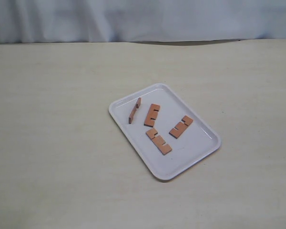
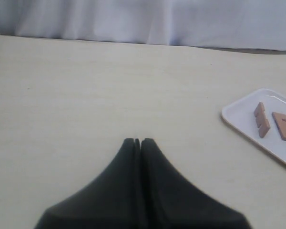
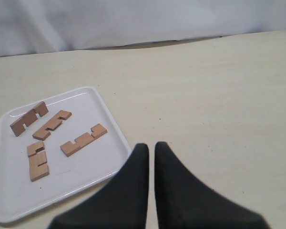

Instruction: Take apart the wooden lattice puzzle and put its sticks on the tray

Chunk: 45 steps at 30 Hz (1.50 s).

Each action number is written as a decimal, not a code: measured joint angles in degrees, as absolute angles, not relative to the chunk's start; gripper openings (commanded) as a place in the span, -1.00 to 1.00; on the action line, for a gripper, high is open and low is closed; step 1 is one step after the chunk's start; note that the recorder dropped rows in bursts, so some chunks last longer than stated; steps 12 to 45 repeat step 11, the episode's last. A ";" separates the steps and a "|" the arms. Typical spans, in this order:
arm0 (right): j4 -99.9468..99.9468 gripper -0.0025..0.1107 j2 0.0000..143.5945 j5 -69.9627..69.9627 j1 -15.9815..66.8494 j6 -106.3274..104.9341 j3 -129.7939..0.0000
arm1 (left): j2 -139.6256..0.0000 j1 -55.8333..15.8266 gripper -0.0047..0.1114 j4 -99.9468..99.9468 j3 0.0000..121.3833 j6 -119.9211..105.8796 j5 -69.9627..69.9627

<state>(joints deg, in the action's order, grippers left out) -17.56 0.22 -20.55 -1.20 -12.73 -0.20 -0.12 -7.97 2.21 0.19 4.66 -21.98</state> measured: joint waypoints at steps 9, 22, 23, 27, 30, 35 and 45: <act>-17.56 -0.87 0.22 -20.55 -1.20 -12.73 -0.20 | -0.12 -7.97 -0.92 -0.46 0.19 4.54 -21.75; -17.56 -0.87 0.22 -20.55 -1.20 -12.73 -0.20 | -0.12 -7.97 -0.92 -0.71 0.19 4.54 -21.75; -17.56 -0.87 0.22 -20.55 -1.20 -12.73 -0.20 | -0.12 -7.97 -0.92 -0.71 0.19 4.54 -21.75; -17.56 -0.87 0.22 -20.55 -1.20 -12.73 -0.20 | -0.12 -7.97 -0.92 -0.71 0.19 4.54 -21.75; -17.56 -0.87 0.22 -20.55 -1.20 -12.73 -0.20 | -0.12 -7.97 -0.92 -0.71 0.19 4.54 -21.75; -17.56 -0.87 0.22 -20.55 -1.20 -12.73 -0.20 | -0.12 -7.97 -0.92 -0.71 0.19 4.54 -21.75; -17.56 -0.87 0.22 -20.55 -1.20 -12.73 -0.20 | -0.12 -7.97 -0.92 -0.71 0.19 4.54 -21.75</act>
